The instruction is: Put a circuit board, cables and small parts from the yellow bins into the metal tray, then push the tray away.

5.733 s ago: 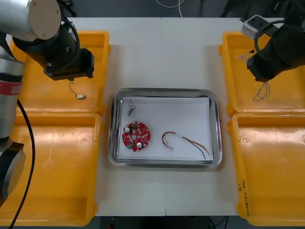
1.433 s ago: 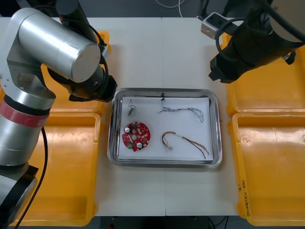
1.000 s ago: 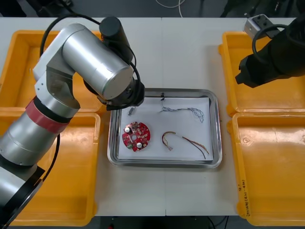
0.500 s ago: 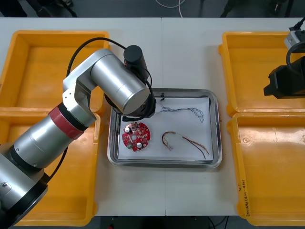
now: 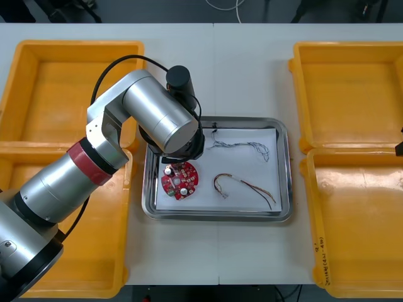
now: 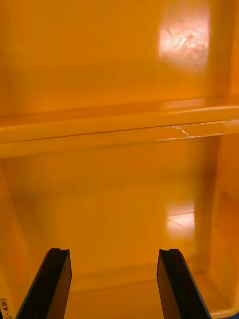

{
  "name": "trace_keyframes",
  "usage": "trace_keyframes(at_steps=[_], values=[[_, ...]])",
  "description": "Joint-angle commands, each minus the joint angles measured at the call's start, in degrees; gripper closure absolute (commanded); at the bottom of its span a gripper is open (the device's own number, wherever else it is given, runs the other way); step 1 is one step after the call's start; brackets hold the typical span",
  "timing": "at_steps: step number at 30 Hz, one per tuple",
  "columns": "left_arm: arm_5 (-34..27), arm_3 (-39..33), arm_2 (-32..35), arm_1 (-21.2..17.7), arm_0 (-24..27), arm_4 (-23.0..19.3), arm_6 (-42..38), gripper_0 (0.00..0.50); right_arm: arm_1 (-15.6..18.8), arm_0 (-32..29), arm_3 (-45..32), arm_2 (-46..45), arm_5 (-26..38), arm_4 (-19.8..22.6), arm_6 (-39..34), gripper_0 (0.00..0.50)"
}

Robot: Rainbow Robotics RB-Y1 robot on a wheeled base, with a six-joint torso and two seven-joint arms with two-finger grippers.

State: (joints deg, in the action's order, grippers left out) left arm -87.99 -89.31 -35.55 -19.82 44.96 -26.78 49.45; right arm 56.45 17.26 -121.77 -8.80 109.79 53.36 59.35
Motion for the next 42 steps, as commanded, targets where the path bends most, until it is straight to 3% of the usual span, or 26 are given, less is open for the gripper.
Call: trace_keyframes(at_steps=[1, 6, 16, 24, 31, 42], values=[[0.8, -0.7, -0.6, 1.2, 2.3, 0.0, -2.8, 0.000, 3.1, -2.5, 1.7, -3.9, -1.1, 1.0, -1.9, 0.000], [0.8, -0.6, -0.3, 0.8, 2.3, -0.4, -2.9, 0.000, 3.2, -3.1, 3.6, -4.1, -3.5, 0.9, -1.9, 0.000], [0.3, -1.7, 2.3, -0.1, 2.3, -1.6, -2.7, 0.000, 3.6, -6.0, 7.8, -4.1, -14.3, 1.0, 0.6, 0.000], [-4.7, -5.4, 7.1, -0.5, 2.4, -2.9, -1.2, 0.000, 5.2, -10.5, 9.0, -4.0, -21.5, 1.2, 3.3, 0.000], [-11.7, -10.4, 13.0, -1.4, 2.4, -4.9, 0.5, 0.000, 5.5, -12.2, 9.0, -4.0, -21.5, 4.2, 5.4, 0.000], [-21.6, -15.3, 20.4, -3.6, 2.4, -6.3, 5.5, 0.000, 5.5, -12.2, 9.0, -4.1, -19.2, 5.2, 7.6, 0.000]])
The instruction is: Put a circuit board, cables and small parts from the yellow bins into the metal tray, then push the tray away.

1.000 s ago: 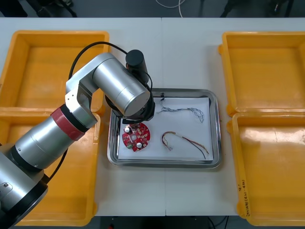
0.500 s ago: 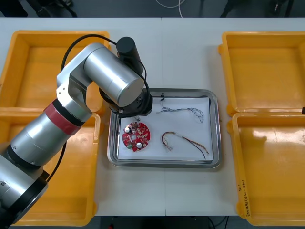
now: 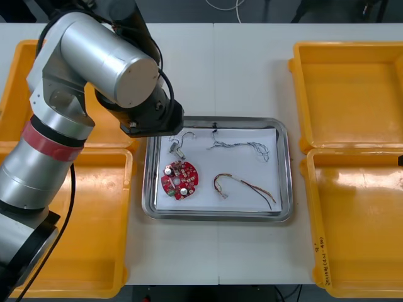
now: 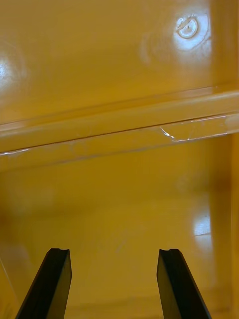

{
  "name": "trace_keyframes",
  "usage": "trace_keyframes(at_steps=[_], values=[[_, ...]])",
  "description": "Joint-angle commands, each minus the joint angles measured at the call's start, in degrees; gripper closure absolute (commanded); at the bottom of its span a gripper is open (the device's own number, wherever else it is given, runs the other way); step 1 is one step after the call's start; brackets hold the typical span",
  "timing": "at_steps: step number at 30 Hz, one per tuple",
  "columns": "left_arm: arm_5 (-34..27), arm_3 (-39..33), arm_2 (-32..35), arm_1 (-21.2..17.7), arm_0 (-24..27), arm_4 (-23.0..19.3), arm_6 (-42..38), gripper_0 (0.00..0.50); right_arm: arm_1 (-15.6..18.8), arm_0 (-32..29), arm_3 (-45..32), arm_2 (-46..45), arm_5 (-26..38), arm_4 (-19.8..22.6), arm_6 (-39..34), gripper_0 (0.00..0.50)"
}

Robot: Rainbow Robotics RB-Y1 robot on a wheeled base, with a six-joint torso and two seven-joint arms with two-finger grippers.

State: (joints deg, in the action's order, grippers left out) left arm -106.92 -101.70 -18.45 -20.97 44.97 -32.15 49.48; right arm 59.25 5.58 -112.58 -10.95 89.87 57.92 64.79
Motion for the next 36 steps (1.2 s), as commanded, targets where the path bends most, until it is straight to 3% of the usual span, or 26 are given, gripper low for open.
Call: trace_keyframes(at_steps=[1, 18, 26, 36], values=[[-3.1, -3.7, 5.4, -2.9, 2.4, -1.2, 7.3, 0.000, 2.7, -0.6, -0.2, -1.9, 1.1, 0.9, 2.6, 0.000], [-3.1, -7.3, 16.3, -9.0, -0.1, -3.7, 17.1, 0.000, 2.7, -0.5, -0.2, -2.0, 1.4, 1.2, 3.6, 0.000], [-3.1, -11.6, 20.4, -13.0, -5.2, -5.2, 20.3, 0.000, 2.7, -0.1, -1.1, -2.1, 1.5, 1.8, 3.8, 0.000], [-3.1, -16.6, 27.3, -15.4, -12.8, -6.1, 23.2, 0.000, 3.0, 0.9, -3.9, -2.0, 4.7, 2.6, 3.7, 0.000]])
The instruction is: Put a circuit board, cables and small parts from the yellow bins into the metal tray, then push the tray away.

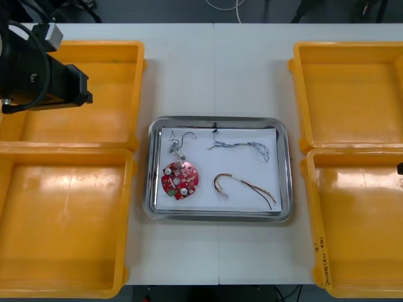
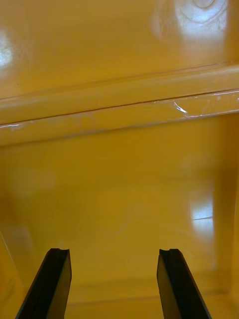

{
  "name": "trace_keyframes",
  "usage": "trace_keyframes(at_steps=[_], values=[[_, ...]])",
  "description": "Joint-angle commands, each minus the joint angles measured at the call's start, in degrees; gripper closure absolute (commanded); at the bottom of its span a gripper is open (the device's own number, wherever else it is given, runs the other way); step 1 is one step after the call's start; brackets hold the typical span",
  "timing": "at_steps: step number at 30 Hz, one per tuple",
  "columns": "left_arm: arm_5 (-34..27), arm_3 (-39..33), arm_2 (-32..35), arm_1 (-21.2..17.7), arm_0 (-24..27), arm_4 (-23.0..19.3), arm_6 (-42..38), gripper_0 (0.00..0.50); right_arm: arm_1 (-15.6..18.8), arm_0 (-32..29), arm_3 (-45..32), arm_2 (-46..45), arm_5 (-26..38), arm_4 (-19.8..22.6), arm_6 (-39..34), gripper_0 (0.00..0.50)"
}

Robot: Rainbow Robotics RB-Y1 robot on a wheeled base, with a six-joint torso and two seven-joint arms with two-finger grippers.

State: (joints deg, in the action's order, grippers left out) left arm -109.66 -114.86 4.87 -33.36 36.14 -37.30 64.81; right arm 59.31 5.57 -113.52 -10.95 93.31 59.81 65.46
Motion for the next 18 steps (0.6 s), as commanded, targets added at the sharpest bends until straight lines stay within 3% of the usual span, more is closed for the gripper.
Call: trace_keyframes(at_steps=[1, 18], values=[[-0.3, -3.6, 4.4, -3.1, -4.5, -1.0, 7.9, 0.000, 2.9, 1.0, -3.1, -2.0, 1.4, 0.8, 3.0, 0.000], [-0.3, -11.7, 10.9, -4.8, -19.2, -2.2, 8.3, 0.000, 3.1, 1.9, -3.8, -2.0, 1.9, 1.1, 2.7, 0.000]])
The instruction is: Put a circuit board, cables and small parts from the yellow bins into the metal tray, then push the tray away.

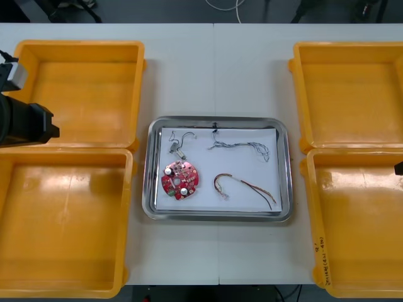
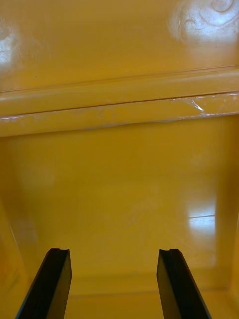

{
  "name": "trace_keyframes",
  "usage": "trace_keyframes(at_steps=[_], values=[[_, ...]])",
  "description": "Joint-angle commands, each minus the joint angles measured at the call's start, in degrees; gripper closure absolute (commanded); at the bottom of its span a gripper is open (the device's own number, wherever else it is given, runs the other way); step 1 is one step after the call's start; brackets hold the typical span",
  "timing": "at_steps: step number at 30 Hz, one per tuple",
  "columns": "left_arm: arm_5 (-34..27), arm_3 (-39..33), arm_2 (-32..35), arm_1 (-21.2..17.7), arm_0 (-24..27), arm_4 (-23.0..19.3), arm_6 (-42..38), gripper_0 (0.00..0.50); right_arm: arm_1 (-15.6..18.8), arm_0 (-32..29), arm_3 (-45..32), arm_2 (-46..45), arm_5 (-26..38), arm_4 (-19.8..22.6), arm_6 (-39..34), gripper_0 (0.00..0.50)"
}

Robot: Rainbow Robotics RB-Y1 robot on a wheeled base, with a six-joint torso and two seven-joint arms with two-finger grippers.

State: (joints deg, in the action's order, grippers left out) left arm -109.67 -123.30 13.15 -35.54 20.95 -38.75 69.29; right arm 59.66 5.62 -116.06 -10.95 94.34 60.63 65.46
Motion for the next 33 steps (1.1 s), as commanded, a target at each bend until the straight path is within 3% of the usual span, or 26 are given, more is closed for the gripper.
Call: trace_keyframes(at_steps=[1, 5, 12, 18, 23, 33], values=[[-0.3, -3.3, 2.8, -2.6, -4.8, -1.0, 3.7, 0.000, 2.7, 2.3, -1.3, -2.0, 1.1, 0.5, 2.8, 0.000], [-0.3, -3.5, 3.2, -2.8, -6.6, -1.4, 3.5, 0.000, 2.7, 4.6, -1.2, -1.4, 2.4, 2.1, 3.1, 0.000], [-0.3, -3.8, 4.0, -4.2, -9.4, -2.2, 3.3, 0.000, 2.7, 13.6, -1.5, 5.7, 3.7, 6.7, 3.2, 0.000], [-0.3, -3.9, 4.1, -5.9, -10.6, -2.6, 3.8, 0.000, 2.6, 22.2, -3.8, 15.1, 3.4, 6.4, 3.2, 0.000], [-0.3, -3.9, 4.1, -6.8, -11.9, -4.5, 4.2, 0.000, -0.3, 30.0, -6.0, 24.4, 3.4, 5.0, 3.3, 0.000], [-0.3, -3.9, 4.0, -8.2, -12.2, -8.6, 4.5, 0.000, -6.7, 39.6, -8.6, 37.9, 3.4, 2.6, 5.4, 0.000]])
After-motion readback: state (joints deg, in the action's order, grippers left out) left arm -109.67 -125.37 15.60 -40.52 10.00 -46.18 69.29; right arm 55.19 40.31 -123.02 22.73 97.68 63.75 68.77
